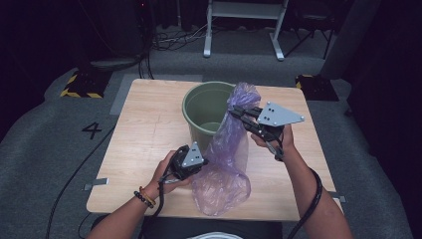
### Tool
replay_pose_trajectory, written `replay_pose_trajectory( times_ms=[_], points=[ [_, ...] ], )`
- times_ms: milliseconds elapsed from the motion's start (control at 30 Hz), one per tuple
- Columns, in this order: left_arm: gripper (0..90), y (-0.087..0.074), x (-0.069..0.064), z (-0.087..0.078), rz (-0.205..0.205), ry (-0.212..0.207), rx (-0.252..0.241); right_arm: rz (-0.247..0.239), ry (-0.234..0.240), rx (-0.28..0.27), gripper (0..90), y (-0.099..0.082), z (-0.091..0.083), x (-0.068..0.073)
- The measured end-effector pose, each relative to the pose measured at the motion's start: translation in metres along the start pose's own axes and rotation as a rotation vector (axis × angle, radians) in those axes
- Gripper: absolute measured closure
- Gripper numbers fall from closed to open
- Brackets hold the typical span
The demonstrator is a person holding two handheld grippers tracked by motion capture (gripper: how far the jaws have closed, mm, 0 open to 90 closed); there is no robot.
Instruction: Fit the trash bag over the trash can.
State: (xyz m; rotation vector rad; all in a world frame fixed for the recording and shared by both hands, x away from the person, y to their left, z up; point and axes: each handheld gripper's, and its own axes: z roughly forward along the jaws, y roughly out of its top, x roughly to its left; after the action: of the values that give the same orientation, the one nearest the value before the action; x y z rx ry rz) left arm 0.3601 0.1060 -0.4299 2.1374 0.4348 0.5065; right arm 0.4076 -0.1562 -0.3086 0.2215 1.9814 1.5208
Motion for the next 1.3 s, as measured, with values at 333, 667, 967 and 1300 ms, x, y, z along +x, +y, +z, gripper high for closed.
replay_pose_trajectory(
  times_ms=[333,667,967,1300],
  points=[
    [89.8,0.001,0.006,-0.044,0.009,0.063,-0.115,0.073,-0.016,0.053,83.8,-0.017,0.013,-0.018],
    [89.8,0.006,0.012,-0.071,0.009,0.125,-0.19,0.115,-0.083,0.185,60.5,-0.033,0.035,-0.035],
    [89.8,-0.002,0.021,-0.083,-0.018,0.17,-0.18,0.14,-0.071,0.25,45.2,-0.038,0.029,-0.041],
    [89.7,0.004,0.023,-0.082,-0.008,0.168,-0.206,0.117,-0.054,0.326,84.1,-0.037,0.047,-0.044]
  ],
)
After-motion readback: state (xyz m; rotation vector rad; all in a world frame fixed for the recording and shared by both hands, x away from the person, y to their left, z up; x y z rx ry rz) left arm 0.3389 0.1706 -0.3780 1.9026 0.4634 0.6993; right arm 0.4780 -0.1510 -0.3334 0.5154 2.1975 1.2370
